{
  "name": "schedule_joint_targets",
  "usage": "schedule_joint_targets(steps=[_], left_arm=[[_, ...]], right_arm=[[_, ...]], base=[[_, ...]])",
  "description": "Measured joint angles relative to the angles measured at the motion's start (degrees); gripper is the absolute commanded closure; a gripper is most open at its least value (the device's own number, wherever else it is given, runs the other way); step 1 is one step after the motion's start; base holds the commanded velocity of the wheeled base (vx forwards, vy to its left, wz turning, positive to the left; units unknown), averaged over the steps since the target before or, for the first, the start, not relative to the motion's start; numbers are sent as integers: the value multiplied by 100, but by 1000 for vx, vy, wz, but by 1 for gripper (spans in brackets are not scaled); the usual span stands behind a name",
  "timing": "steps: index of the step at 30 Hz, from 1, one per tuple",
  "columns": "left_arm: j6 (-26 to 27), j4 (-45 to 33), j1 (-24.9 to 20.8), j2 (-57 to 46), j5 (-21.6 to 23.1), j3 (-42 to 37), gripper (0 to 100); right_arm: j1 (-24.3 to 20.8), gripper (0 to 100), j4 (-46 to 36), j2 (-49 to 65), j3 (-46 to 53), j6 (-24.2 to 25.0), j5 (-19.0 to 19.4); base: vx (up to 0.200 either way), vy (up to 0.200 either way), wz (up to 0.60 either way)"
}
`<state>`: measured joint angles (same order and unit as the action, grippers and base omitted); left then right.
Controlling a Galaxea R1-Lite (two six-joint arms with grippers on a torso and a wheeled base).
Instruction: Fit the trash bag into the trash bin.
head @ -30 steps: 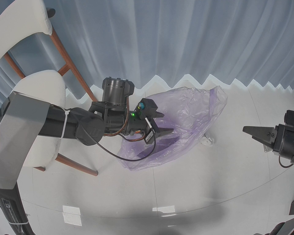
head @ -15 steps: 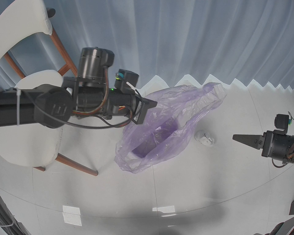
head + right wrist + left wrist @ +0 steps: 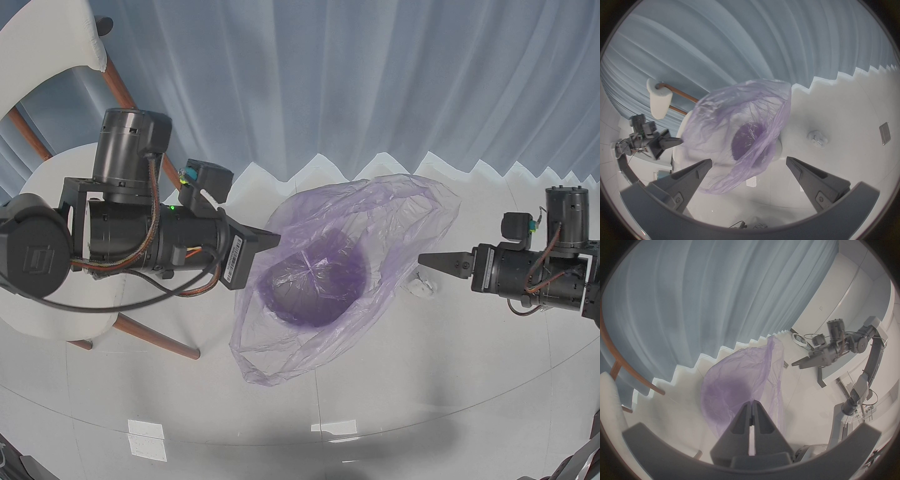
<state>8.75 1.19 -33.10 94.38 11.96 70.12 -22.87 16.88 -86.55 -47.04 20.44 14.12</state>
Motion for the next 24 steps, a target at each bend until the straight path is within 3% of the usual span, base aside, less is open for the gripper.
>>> schedule_joint_targets(steps=[15, 16, 24], left_arm=[[-6, -5, 204, -194, -20, -140, 100], [-6, -5, 226, -202, -20, -151, 100], [-227, -16, 345, -422, -17, -563, 100]], right_arm=[[-56, 0, 38, -1869, -1467, 29, -528], [-59, 100, 35, -2014, -1596, 18, -646], [-474, 100, 104, -2298, -1692, 16, -827]], base=[[0, 0, 0], [0, 0, 0], [0, 0, 0]])
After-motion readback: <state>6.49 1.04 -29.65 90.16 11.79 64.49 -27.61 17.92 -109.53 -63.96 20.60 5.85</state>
